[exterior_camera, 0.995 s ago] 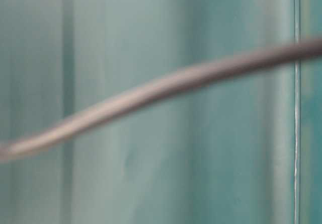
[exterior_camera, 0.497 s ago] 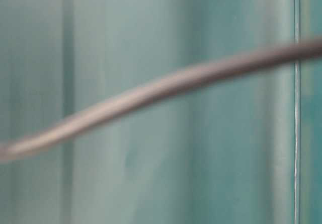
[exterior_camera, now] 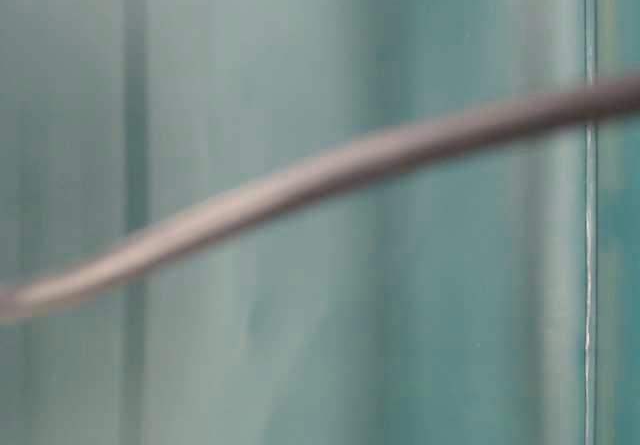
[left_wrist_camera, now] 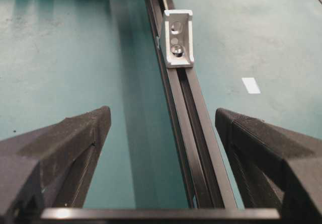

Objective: Insert the wire through the hole in the metal fitting marked with a red label.
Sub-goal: 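Push the wire tip leftward through the fitting hole with the right gripper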

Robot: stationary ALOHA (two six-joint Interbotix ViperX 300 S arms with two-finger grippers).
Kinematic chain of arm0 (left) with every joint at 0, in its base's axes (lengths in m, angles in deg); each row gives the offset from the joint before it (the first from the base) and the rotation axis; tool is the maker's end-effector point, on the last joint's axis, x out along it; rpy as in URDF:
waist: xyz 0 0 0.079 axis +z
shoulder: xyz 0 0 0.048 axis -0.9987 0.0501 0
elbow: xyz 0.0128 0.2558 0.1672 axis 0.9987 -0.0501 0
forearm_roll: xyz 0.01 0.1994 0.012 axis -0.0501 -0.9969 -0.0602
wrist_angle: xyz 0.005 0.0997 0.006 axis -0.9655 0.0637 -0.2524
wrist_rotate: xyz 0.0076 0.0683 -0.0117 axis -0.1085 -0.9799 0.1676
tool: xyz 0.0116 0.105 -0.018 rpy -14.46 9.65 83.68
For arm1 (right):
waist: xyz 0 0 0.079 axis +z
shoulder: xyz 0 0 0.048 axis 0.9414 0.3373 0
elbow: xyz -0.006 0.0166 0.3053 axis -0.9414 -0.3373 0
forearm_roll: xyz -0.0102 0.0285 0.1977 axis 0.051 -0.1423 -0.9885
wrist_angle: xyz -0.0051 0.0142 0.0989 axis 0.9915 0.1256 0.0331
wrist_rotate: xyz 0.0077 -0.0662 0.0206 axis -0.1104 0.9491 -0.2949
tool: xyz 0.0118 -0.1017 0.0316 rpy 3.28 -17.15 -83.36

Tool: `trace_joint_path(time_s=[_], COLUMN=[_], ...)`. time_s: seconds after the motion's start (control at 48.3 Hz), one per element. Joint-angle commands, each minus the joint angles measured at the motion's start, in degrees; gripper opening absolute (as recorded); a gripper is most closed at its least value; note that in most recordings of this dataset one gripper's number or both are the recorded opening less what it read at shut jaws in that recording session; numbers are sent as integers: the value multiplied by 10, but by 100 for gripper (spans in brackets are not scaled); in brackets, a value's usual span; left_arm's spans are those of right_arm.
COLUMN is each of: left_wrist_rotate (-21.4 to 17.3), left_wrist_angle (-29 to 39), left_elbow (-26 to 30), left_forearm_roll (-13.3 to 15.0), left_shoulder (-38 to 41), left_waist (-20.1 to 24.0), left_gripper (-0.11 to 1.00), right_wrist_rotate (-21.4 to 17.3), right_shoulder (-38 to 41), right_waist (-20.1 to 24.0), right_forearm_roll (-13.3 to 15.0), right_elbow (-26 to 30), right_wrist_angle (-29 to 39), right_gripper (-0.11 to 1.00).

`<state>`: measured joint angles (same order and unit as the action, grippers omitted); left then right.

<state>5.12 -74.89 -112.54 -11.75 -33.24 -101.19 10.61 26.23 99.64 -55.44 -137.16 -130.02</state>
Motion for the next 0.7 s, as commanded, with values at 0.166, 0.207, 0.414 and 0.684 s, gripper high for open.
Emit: trace_joint_path(time_s=[0.166,0.207,0.414,0.684], left_wrist_rotate=[-1,-1,-1,-1], left_wrist_angle=[-2,-2,-2,12], left_elbow=[5,5,8,16], left_forearm_roll=[1,1,1,1], left_shoulder=[-10,-11,-11,-10], left_waist=[1,1,1,1], left_gripper=[69,69,69,69], right_wrist_rotate=[1,1,1,1], right_shoulder=[4,7,16,19], right_waist=[-11,-12,-19,-25], right_forearm_roll=[2,3,17,33], right_elbow=[15,17,26,35], right_wrist_angle=[-6,-6,-6,-5], right_gripper=[-1,-1,-1,-1])
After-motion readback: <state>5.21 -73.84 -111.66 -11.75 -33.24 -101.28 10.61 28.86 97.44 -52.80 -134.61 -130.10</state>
